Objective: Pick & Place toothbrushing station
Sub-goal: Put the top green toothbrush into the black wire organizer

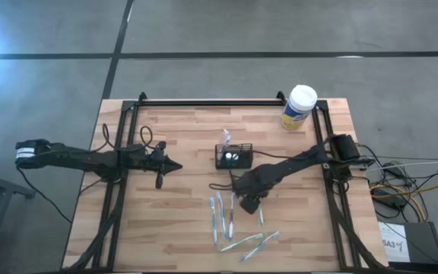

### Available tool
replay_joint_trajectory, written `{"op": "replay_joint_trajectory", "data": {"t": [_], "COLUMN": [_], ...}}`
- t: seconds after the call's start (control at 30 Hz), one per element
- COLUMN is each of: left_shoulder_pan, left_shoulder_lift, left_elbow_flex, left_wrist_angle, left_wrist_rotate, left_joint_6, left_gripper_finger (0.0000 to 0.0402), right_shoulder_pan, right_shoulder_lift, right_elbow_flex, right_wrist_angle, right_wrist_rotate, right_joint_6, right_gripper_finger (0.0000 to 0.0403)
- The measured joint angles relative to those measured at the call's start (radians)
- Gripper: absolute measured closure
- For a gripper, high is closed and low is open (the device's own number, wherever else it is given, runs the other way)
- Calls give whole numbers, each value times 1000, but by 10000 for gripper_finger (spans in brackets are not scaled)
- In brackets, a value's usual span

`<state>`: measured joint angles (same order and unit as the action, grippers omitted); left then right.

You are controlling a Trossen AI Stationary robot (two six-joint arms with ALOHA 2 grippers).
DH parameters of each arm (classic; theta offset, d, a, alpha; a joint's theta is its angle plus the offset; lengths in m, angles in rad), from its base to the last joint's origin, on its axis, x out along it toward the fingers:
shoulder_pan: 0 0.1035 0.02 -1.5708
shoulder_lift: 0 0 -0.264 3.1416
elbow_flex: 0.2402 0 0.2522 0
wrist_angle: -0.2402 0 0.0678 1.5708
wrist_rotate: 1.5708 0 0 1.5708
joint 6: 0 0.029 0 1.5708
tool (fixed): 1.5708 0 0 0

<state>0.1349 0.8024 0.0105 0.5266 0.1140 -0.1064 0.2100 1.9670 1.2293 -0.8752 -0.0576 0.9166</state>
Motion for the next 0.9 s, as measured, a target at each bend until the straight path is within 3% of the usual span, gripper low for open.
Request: {"op": "replay_joint_trajectory", "data": {"t": [0.4, 0.73, 0.9], "left_shoulder_pan": [0, 0, 0], "left_shoulder_lift": [0, 0, 0], "left_elbow_flex": [0, 0, 0], "left_wrist_angle": [-1, -4, -4], "left_wrist_rotate": [-1, 0, 0], "left_joint_6": [1, 1, 1], "left_gripper_finger": [385, 385, 385], "right_shoulder_pan": [11, 88, 160], "right_shoulder_lift": [27, -125, -275], "right_elbow_flex": [108, 95, 90], "right_wrist_angle": [-47, -96, -4], "right_wrist_rotate": [36, 273, 488], "right_joint_6": [-163, -217, -267], "right_gripper_finger": [377, 385, 387]}}
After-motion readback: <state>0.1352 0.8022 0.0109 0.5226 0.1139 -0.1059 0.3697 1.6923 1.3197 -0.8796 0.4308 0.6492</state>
